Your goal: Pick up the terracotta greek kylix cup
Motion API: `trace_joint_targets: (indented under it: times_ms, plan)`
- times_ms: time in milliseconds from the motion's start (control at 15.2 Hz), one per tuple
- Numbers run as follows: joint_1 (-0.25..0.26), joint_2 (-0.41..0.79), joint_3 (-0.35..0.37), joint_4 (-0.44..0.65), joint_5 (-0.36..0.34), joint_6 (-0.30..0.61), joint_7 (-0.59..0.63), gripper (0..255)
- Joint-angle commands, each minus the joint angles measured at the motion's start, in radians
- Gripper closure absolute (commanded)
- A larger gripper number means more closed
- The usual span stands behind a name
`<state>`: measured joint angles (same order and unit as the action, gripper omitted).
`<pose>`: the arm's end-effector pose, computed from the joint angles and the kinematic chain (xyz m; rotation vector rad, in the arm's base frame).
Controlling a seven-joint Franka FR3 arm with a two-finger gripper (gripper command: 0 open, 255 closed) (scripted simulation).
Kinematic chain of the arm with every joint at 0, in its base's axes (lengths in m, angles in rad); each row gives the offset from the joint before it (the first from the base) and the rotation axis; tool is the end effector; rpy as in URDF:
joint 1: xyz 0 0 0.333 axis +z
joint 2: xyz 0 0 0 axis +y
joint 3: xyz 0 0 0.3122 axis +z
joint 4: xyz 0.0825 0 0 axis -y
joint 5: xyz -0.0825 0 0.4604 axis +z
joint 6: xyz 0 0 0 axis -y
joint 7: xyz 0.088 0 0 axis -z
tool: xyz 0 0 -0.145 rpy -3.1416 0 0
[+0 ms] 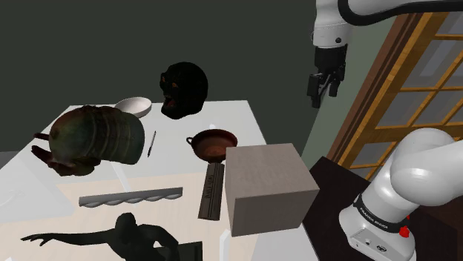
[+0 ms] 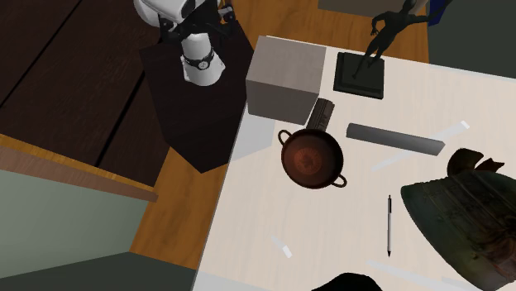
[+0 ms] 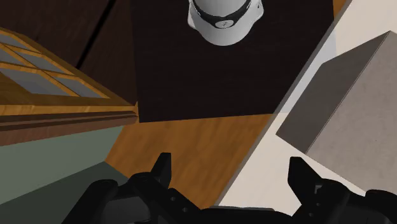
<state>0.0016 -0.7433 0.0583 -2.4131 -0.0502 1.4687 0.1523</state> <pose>0.3729 0.0153 0.4957 3.0140 -0.1687 -0.2912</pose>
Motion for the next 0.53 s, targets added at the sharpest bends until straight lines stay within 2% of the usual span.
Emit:
trace_joint_targets:
  times_ms: [0,462]
  plan:
    - [0.000,0.000,0.000,0.000,0.000,0.000,0.000,0]
    - [0.032,0.180,0.108,0.012,0.048,0.189,0.120,0]
